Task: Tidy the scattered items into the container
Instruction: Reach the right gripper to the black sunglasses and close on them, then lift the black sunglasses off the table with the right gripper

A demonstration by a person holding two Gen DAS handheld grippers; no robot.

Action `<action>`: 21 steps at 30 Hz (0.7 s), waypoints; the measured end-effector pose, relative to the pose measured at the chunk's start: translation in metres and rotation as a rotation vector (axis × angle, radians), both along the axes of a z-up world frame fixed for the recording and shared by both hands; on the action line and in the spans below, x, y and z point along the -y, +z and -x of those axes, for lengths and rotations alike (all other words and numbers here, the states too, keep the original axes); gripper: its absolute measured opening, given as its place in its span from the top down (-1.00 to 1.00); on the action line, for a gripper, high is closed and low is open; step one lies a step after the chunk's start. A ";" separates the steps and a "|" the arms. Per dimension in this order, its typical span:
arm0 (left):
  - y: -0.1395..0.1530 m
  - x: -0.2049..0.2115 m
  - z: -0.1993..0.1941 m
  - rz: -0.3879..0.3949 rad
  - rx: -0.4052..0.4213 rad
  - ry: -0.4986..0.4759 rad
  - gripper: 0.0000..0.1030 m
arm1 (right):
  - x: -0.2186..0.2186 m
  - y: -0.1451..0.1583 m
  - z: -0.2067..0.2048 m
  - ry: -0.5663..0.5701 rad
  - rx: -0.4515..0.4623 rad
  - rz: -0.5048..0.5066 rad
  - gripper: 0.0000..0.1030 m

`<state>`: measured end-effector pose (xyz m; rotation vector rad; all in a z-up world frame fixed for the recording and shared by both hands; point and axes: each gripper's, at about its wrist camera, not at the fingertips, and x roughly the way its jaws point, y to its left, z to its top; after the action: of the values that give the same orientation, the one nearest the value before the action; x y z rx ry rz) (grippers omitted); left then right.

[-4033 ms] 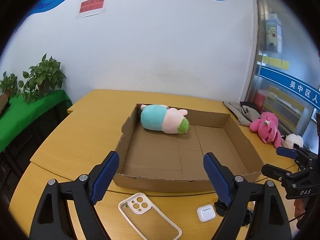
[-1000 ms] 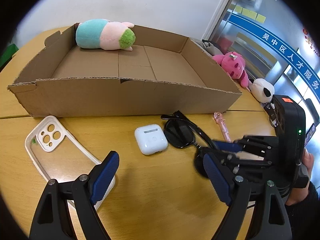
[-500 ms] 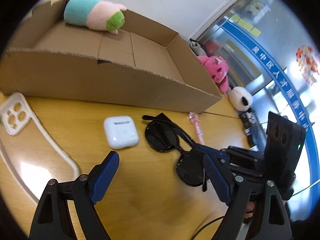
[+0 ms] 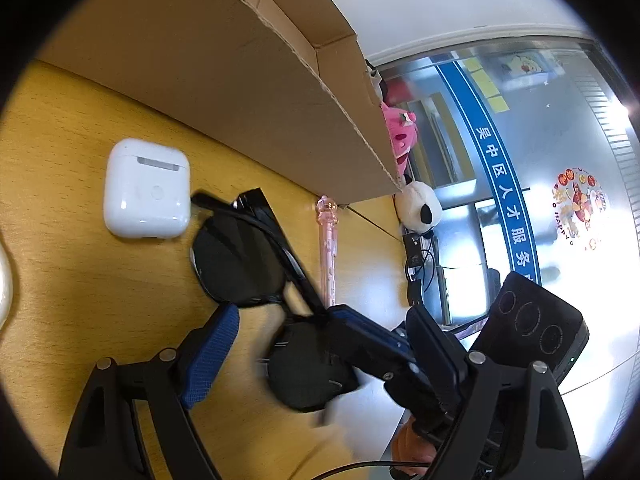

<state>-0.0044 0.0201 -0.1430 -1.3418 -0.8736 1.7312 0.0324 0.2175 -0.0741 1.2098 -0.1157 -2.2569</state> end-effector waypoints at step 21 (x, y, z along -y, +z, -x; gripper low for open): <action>-0.015 -0.029 0.003 0.062 0.052 -0.079 0.78 | -0.023 -0.022 -0.014 -0.009 0.058 0.048 0.55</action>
<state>-0.0072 0.0493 -0.1580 -1.4485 -0.7907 1.6813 0.0460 0.2404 -0.0963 1.2523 -0.1971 -2.2145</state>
